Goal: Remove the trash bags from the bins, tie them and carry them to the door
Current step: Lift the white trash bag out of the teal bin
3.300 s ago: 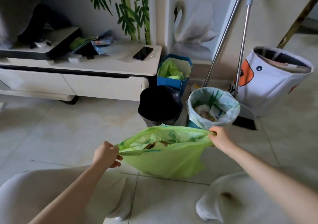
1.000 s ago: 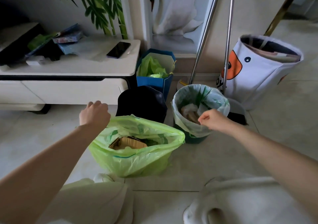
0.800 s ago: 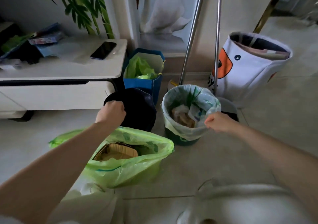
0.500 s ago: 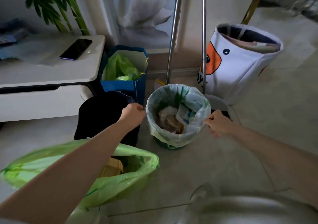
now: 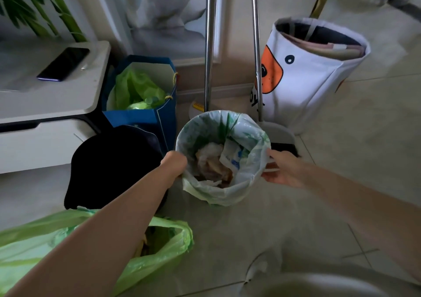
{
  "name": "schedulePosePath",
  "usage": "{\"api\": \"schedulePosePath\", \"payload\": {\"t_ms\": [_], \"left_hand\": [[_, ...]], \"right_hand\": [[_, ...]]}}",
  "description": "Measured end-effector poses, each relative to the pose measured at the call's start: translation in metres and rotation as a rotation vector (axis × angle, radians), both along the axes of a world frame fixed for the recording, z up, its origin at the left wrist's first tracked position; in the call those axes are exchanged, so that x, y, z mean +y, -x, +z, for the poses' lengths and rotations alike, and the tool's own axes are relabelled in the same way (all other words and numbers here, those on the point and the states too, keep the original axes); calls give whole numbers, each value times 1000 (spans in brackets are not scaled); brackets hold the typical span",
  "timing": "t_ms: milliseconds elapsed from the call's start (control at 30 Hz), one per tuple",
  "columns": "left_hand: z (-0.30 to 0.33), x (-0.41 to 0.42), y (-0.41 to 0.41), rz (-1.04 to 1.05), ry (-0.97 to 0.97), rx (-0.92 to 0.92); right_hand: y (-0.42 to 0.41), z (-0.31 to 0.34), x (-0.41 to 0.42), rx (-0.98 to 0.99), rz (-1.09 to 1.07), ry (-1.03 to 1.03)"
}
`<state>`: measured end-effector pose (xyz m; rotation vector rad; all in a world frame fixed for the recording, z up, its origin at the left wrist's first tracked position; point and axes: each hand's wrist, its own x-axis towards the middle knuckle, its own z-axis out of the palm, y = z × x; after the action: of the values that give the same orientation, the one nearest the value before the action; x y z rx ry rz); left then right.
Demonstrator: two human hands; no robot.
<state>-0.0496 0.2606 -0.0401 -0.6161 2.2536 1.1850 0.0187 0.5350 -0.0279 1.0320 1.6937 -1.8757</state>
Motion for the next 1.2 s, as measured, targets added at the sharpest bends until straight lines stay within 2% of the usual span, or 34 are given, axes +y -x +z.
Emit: {"api": "schedulePosePath", "payload": {"t_ms": [133, 267, 300, 433, 633, 800, 867, 967, 1067, 1200], "left_hand": [[15, -3, -1, -48, 53, 8], [32, 0, 4, -161, 210, 97], [35, 0, 5, -177, 247, 115], [44, -6, 11, -159, 357, 206], [67, -4, 11, -165, 273, 469], [75, -18, -8, -184, 251, 537], [70, -34, -16, -90, 172, 481], [65, -60, -27, 170, -123, 312], [64, -77, -37, 318, -286, 247], [70, -69, -49, 459, -472, 213]], "right_hand": [[6, 9, 1, 8, 39, -125], [21, 22, 0, 81, 113, -560], [25, 26, -2, 103, 101, -594], [35, 44, -14, 190, 46, -550], [35, 61, -28, 398, 73, -475], [18, 70, -14, 415, 119, -546], [5, 72, -1, 439, 125, -651], [-18, 68, 19, 465, 113, -784], [-35, 61, 32, 304, 131, -836], [-39, 68, 30, 115, 448, -878]]}}
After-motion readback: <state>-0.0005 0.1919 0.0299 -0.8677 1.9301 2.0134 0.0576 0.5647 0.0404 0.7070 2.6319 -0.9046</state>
